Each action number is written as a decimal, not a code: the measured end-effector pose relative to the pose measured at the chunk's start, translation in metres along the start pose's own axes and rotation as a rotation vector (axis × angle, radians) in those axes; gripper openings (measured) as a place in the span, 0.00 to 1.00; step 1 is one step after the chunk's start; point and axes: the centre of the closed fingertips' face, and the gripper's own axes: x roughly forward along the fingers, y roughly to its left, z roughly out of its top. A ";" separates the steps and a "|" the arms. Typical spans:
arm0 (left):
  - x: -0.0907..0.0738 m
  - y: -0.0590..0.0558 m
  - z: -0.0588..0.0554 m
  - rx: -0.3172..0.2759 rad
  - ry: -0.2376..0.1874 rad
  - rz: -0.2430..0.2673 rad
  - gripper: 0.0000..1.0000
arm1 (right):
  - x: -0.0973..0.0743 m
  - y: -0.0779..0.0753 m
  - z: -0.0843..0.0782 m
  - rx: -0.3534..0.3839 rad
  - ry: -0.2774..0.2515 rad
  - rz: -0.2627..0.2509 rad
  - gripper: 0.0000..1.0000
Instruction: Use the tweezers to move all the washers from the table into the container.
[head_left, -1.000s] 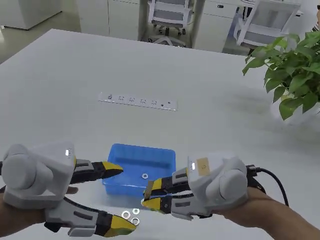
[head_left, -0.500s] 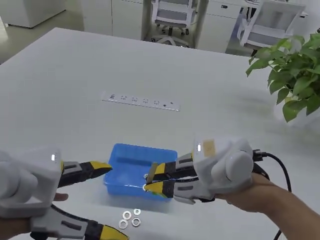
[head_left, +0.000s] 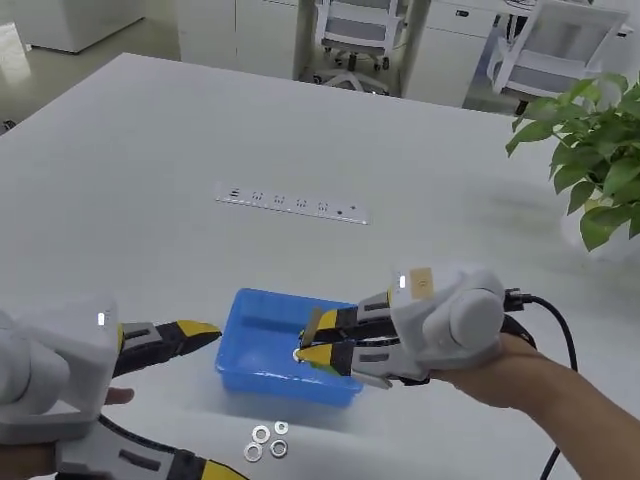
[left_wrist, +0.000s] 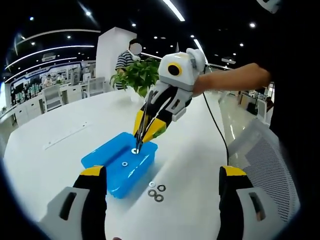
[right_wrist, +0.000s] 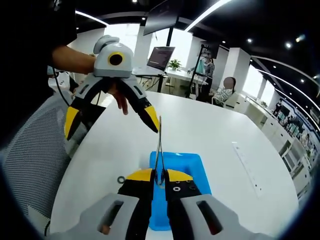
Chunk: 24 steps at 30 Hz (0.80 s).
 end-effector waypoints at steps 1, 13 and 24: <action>-0.001 0.000 0.000 -0.001 -0.001 -0.001 0.99 | 0.001 -0.001 -0.001 0.000 0.000 0.002 0.09; -0.004 0.008 0.003 0.009 -0.005 0.008 0.99 | 0.019 -0.012 -0.017 -0.008 0.017 0.009 0.09; -0.005 0.024 0.005 0.013 -0.010 0.015 0.97 | 0.037 -0.020 -0.031 0.022 0.024 0.018 0.09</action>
